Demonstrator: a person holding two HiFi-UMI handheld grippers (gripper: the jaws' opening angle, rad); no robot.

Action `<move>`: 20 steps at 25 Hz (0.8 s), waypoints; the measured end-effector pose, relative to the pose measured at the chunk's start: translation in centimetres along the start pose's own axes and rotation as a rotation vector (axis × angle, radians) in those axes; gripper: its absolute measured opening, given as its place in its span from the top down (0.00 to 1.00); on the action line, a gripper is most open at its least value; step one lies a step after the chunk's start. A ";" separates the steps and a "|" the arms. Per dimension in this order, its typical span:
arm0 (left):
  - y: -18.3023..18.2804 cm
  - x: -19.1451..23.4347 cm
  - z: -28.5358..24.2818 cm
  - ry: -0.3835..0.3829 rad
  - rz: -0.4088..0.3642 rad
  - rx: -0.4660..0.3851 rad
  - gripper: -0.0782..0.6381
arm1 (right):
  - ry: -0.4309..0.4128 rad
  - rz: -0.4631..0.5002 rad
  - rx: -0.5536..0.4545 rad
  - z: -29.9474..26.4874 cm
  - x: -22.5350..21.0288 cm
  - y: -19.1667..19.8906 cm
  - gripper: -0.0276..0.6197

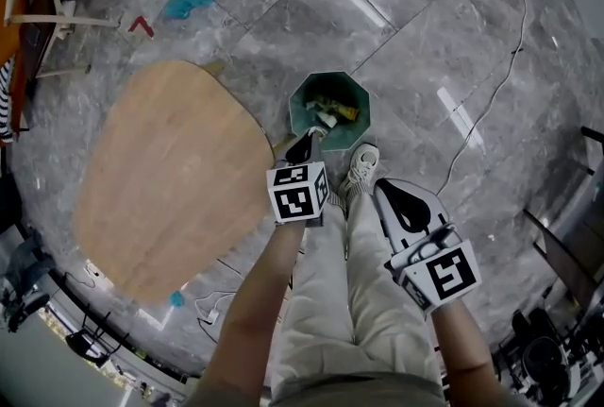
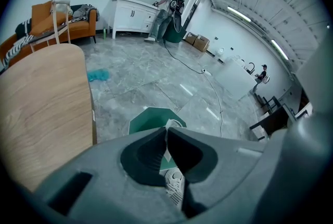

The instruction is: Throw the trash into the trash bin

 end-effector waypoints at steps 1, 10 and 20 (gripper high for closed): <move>0.2 0.1 -0.4 0.000 -0.003 0.003 0.87 | 0.004 0.001 -0.004 -0.1 0.0 0.2 0.94; 1.3 0.5 -2.4 0.014 -0.009 0.019 0.87 | 0.022 -0.014 -0.031 -0.1 0.2 1.5 0.94; 0.4 0.1 -1.9 0.042 -0.014 0.024 0.70 | 0.037 -0.015 -0.016 0.3 0.5 0.9 0.94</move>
Point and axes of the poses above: the fingertips, and each gripper's own axes: z backward along the fingers, x to its left, y out of its underside, the point moved 10 cm from there along z, backward along the fingers, and after that the axes turned 8 degrees about -x, right-handed, at the moved point
